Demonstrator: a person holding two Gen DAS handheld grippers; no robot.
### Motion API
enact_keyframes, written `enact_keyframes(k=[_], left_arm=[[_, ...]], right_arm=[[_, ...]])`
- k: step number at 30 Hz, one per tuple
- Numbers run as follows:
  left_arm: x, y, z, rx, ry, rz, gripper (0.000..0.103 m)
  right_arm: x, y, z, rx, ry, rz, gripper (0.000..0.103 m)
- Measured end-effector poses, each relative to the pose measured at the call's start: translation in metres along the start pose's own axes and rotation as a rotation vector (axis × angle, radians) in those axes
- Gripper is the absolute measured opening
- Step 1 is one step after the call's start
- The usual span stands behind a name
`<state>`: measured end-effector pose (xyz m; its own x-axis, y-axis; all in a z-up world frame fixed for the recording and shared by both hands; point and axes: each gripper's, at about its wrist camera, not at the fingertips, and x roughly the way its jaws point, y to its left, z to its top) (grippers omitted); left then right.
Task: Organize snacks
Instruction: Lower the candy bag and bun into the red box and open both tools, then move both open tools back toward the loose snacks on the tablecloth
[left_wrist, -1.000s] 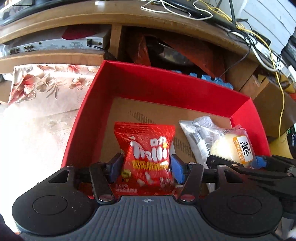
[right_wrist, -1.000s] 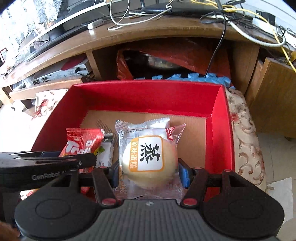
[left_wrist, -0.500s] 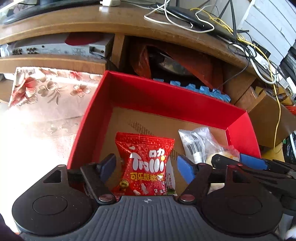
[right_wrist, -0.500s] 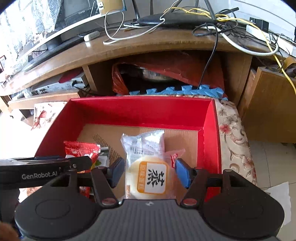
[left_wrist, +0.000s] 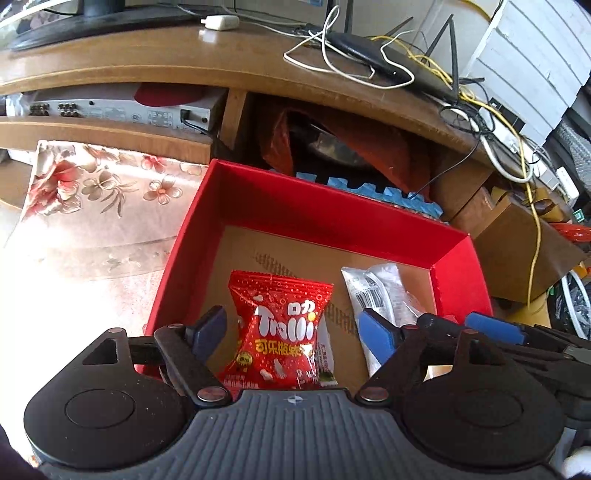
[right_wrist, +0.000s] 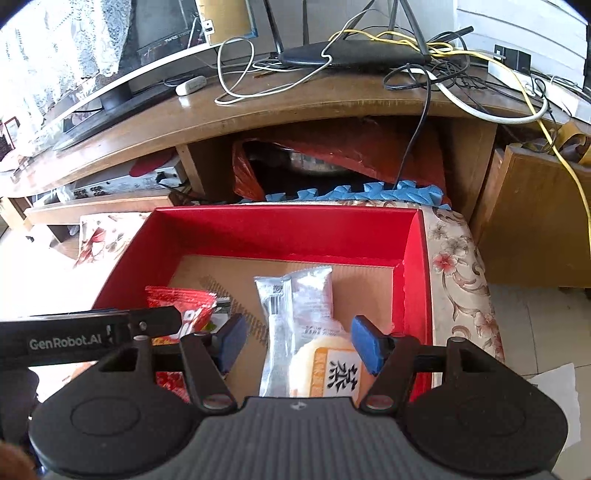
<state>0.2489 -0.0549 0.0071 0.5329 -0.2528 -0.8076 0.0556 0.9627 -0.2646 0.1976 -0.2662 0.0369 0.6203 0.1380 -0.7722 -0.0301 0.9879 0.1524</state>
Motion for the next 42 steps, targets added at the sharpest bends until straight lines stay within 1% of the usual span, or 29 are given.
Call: enact_keyframes(k=[7,13,18,22,29,33,35,37,42], left_arm=[[-0.023,0.003,-0.011,0.002,-0.014,-0.019,0.084],[-0.041,0.012,-0.027,0.001,-0.014,-0.022,0.084],[-0.058,0.025,-0.047,-0.008,0.001,-0.029,0.085],[-0.072,0.043,-0.066,-0.026,0.012,-0.031,0.086],[-0.088,0.074,-0.096,-0.047,0.052,-0.007,0.086],[-0.091,0.095,-0.11,-0.077,0.081,0.012,0.086],[-0.094,0.107,-0.113,-0.093,0.082,-0.008,0.086],[-0.096,0.113,-0.115,-0.088,0.089,-0.03,0.086],[-0.097,0.118,-0.121,-0.006,0.138,-0.076,0.086]], right_arm=[[-0.017,0.01,-0.012,-0.018,-0.008,0.017,0.059],[-0.029,0.023,-0.027,-0.038,0.008,0.05,0.059],[-0.032,0.042,-0.048,-0.087,0.048,0.077,0.06],[-0.031,0.062,-0.064,-0.138,0.091,0.123,0.061],[-0.028,0.112,-0.099,-0.277,0.16,0.193,0.061],[-0.024,0.12,-0.111,-0.306,0.191,0.197,0.061],[-0.023,0.12,-0.113,-0.3,0.195,0.194,0.061],[-0.024,0.117,-0.114,-0.285,0.196,0.196,0.061],[-0.026,0.112,-0.116,-0.252,0.209,0.195,0.062]])
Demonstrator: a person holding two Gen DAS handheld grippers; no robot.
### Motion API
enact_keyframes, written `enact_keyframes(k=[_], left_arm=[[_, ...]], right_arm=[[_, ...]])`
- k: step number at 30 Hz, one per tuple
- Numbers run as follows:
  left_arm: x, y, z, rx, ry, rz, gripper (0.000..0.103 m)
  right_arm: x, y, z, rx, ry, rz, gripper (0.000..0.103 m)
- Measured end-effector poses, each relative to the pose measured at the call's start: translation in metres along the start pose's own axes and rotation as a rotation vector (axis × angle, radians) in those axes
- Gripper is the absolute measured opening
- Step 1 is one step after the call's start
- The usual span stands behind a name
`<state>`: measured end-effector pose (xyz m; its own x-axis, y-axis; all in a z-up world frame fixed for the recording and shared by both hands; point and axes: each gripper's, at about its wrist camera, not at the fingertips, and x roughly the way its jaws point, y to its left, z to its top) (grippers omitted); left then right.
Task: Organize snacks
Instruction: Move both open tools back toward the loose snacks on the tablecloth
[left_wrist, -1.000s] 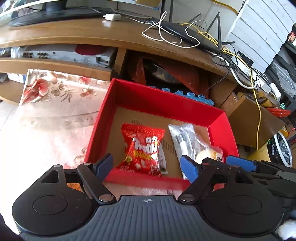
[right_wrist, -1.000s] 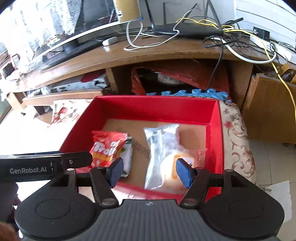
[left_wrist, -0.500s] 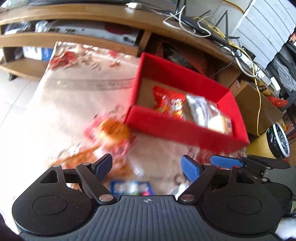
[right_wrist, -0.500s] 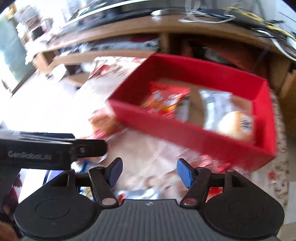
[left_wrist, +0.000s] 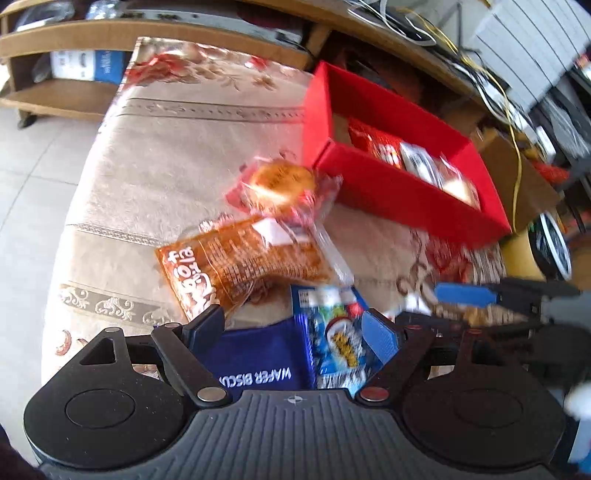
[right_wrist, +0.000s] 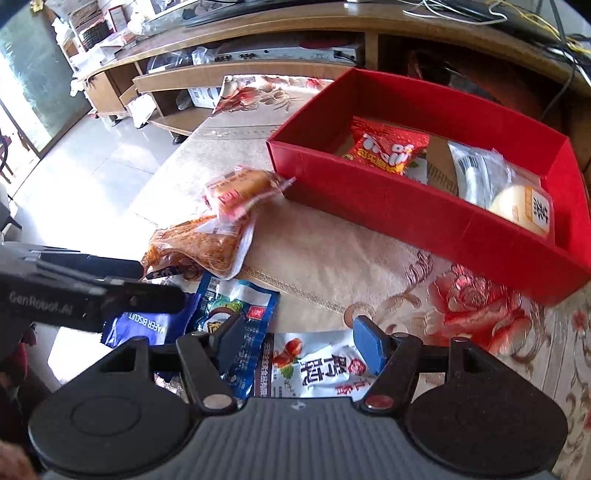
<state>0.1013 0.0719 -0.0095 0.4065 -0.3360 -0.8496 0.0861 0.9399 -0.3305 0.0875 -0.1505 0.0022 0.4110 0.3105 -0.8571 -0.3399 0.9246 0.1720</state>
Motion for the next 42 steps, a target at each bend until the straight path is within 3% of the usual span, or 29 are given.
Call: enact_keyframes(k=[14,22,29,33,39,42], left_arm=[[-0.006,-0.016,-0.014,0.26,0.081,-0.05,0.088],[0.013,-0.035,-0.02,0.54,0.183,-0.005,0.088],[0.024,-0.033,-0.015,0.636,0.229,-0.027,0.09],[0.027,-0.032,-0.011,0.683,0.251,0.018,0.093],[0.04,-0.023,-0.007,0.686,0.303,0.053,0.097],[0.044,-0.024,-0.012,0.657,0.288,0.046,0.1]], right_arm=[[0.006,0.012,-0.006,-0.004,0.033,0.021,0.063],[0.004,0.009,-0.008,0.005,0.036,0.03,0.063],[0.006,0.005,-0.008,0.02,0.044,0.042,0.063],[0.008,0.005,-0.009,0.023,0.05,0.048,0.064],[0.004,0.001,-0.007,0.04,0.035,0.063,0.065],[-0.002,-0.005,-0.004,0.053,0.012,0.061,0.065]])
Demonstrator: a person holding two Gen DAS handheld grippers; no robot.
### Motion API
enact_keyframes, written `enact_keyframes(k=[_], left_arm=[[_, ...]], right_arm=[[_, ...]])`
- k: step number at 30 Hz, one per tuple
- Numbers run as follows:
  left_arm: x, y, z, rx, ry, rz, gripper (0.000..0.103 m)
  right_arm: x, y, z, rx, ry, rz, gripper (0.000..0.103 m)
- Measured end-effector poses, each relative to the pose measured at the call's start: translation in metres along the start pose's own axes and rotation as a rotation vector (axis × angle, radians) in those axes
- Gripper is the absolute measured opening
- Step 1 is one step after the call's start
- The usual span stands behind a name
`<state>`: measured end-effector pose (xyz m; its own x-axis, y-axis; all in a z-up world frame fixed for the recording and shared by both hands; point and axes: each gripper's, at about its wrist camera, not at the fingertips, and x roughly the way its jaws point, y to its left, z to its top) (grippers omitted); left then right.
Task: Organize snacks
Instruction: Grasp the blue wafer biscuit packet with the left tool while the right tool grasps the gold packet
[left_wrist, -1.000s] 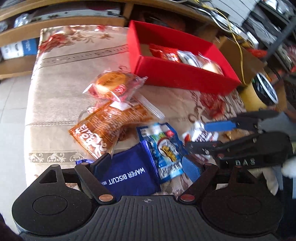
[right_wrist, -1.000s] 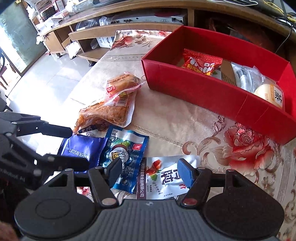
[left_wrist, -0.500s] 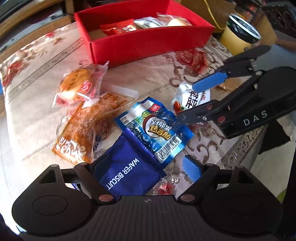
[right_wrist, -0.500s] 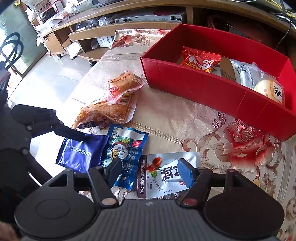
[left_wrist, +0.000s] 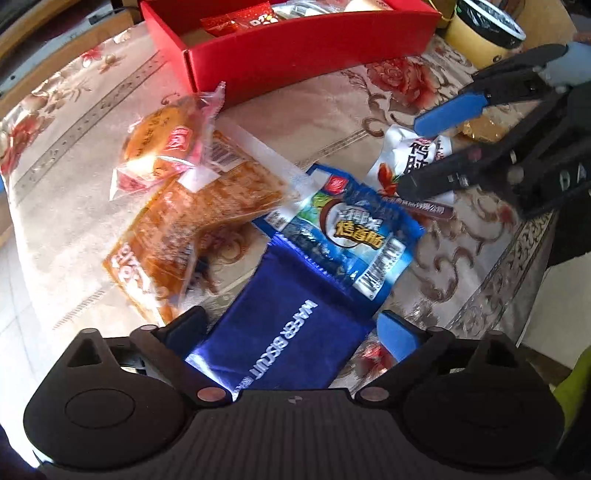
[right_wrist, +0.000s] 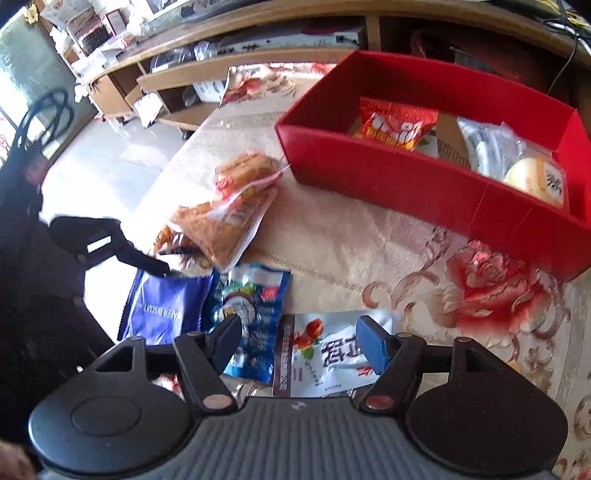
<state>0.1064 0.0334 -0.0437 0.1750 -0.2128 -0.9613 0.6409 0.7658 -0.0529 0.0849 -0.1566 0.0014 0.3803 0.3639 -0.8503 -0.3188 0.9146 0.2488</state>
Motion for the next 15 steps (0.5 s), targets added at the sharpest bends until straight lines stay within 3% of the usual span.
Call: enact_keyframes(k=[7,15], left_arm=[[0.002,-0.034,-0.005,-0.016,0.003,0.1,0.093],[0.004,-0.039,-0.013,0.017,0.067,0.06,0.102]], right_arm=[[-0.015,-0.019,0.002,0.055,-0.039,-0.027,0.065],[-0.035,-0.026,-0.004,0.075,-0.073,-0.024,0.065]])
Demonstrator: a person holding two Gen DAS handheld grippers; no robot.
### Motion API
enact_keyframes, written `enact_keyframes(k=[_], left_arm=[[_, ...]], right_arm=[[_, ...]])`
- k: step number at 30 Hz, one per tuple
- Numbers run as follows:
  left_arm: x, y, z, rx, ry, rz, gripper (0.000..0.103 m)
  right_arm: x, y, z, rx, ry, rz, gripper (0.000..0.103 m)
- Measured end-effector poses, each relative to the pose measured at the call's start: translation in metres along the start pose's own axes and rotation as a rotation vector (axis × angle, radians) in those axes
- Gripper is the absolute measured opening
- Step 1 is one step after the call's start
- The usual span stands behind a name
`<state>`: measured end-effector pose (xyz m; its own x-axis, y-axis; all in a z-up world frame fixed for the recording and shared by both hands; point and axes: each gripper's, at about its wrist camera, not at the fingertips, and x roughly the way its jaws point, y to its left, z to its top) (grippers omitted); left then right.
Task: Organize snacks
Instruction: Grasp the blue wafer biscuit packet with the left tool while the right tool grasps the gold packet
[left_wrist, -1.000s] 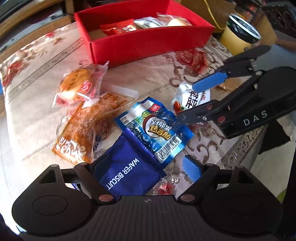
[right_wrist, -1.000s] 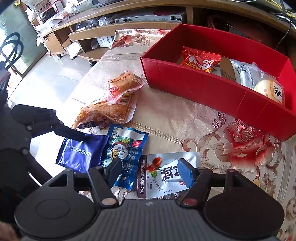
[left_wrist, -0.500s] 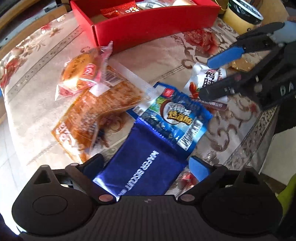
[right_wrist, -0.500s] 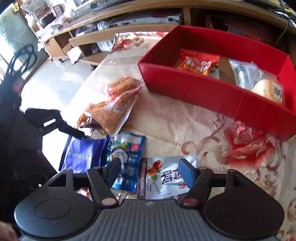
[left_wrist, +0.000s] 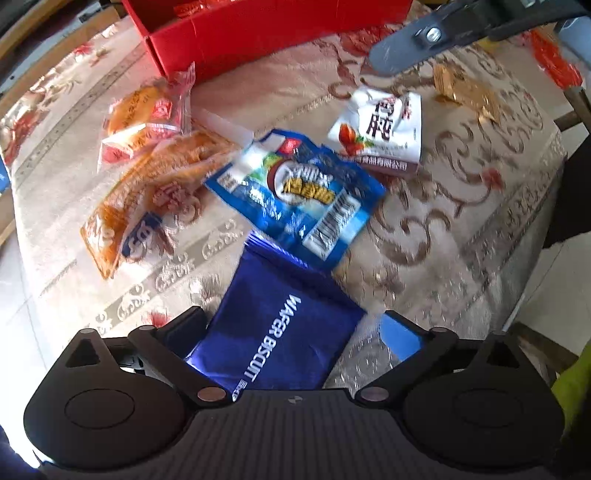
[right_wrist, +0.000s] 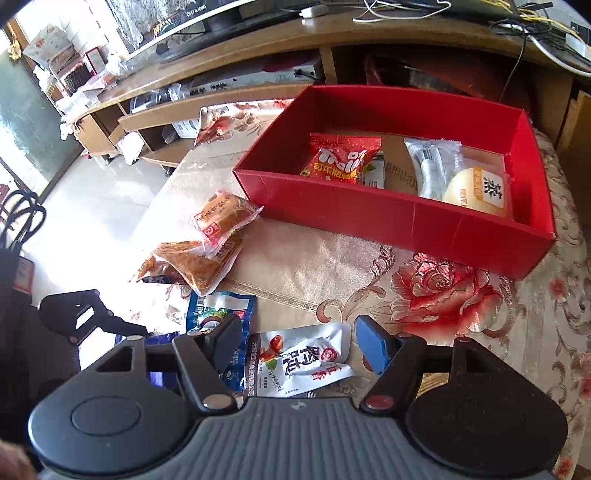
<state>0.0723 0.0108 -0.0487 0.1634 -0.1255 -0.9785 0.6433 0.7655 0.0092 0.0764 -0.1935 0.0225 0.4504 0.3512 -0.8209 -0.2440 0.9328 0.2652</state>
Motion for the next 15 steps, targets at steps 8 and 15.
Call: enact_keyframes(k=[8,15], left_arm=[[-0.011,-0.012,-0.015,-0.051,-0.071,0.029,0.085],[-0.015,-0.017,-0.009,-0.207,-0.171,-0.032,0.07]], right_arm=[[-0.021,-0.039,-0.007,0.09,-0.022,-0.078,0.065],[-0.012,-0.081,-0.018,0.186,0.039,-0.184,0.066]])
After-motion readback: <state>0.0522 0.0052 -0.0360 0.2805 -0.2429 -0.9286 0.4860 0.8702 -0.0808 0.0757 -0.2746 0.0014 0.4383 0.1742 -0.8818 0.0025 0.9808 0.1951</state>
